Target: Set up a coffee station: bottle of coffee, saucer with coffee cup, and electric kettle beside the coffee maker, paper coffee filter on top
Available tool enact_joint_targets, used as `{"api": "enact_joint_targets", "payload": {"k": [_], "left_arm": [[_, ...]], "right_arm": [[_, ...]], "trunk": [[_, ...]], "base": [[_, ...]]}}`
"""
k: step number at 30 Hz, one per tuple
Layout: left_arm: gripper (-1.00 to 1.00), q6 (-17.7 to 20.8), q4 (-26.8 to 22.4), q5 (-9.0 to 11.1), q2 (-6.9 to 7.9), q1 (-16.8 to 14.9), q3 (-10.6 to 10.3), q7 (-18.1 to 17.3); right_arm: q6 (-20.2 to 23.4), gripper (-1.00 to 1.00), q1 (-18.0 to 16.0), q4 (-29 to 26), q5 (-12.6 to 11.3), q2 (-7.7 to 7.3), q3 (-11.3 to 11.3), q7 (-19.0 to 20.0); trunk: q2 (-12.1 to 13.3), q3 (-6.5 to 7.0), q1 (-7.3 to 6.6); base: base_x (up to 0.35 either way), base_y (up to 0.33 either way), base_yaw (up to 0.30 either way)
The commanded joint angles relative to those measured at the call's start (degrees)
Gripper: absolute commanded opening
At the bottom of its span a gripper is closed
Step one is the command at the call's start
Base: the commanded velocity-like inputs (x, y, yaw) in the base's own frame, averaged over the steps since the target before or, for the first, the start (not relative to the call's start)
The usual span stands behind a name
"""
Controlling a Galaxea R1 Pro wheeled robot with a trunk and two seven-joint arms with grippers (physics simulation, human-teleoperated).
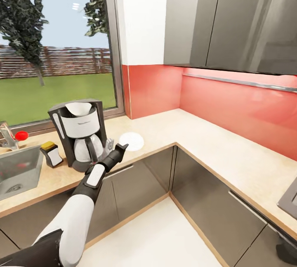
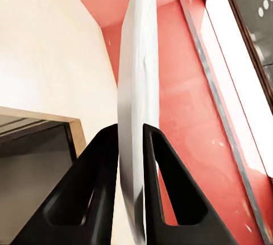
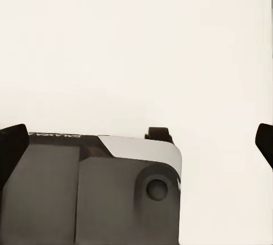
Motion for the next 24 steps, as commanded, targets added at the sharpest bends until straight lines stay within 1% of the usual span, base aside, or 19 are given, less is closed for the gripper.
{"api": "enact_joint_targets", "payload": {"k": [1, 4, 9, 12, 15, 18, 21, 22, 23, 24], "left_arm": [[-1.00, 0.5, 0.2, 0.2, -0.08, -0.1, 0.4, -0.1], [-1.00, 0.4, 2.6, 0.3, -0.07, -0.1, 0.4, -0.1], [-1.00, 0.4, 3.4, 0.3, 0.01, 0.0, 0.4, -0.1], [-1.00, 0.4, 3.5, 0.3, 0.02, 0.2, 0.4, -0.1], [-1.00, 0.3, 3.4, 0.5, 0.02, 1.7, 0.5, -0.1], [-1.00, 0.4, 3.5, 0.4, 0.02, 2.3, 0.5, -0.1], [-1.00, 0.2, 3.4, 0.6, 0.02, 4.7, 0.7, -0.1], [-1.00, -0.3, 3.4, 0.6, 0.02, 5.3, 0.8, -0.2], [-1.00, -3.0, 3.4, 0.9, 0.00, 6.7, 0.9, -0.7], [-1.00, -4.9, 3.4, 1.1, -0.03, 7.5, 0.8, -1.5]], "right_arm": [[-0.1, 1.00, 0.0, 0.0, -0.5, 0.01, 0.5, -0.2], [-0.1, 1.00, 0.1, 0.0, -0.5, 0.01, 0.5, -0.2], [-0.1, 1.00, 0.1, 0.0, -0.5, 0.01, 0.5, -0.2], [-0.1, 1.00, 0.1, 0.0, -0.5, 0.01, 0.6, -0.2], [-0.1, 1.00, 0.1, 0.0, -0.4, -0.04, 0.6, -0.2], [-0.1, 1.00, 0.1, 0.0, -0.4, -0.07, 0.6, -0.2], [-0.1, 1.00, 0.1, 0.0, -0.4, -0.11, 0.6, -0.2], [-0.1, 1.00, 0.1, 0.0, -0.4, -0.13, 0.6, -0.2], [-0.1, 1.00, 0.1, 0.0, -0.4, -0.10, 0.6, -0.2], [-0.1, 1.00, 0.1, 0.0, -0.4, -0.09, 0.6, -0.2]], "trunk": [[-0.1, -0.13, 0.06], [-0.1, -0.13, 0.06], [-0.1, -0.13, 0.06], [-0.1, -0.13, 0.06], [-0.1, -0.13, 0.06], [-0.1, -0.13, 0.06], [-0.1, -0.13, 0.06], [-0.1, -0.13, 0.06], [-0.1, -0.13, 0.06], [-0.1, -0.13, 0.06]], "base": [[0.203, -0.229, 0.194], [0.207, -0.226, 0.259], [0.210, -0.224, 0.235], [0.225, -0.210, 0.049], [0.238, -0.194, 0.011], [0.129, -0.089, 0.002], [0.025, -0.017, 0.000], [0.008, -0.005, 0.000], [0.003, -0.002, 0.000], [0.002, -0.001, 0.000]]}}
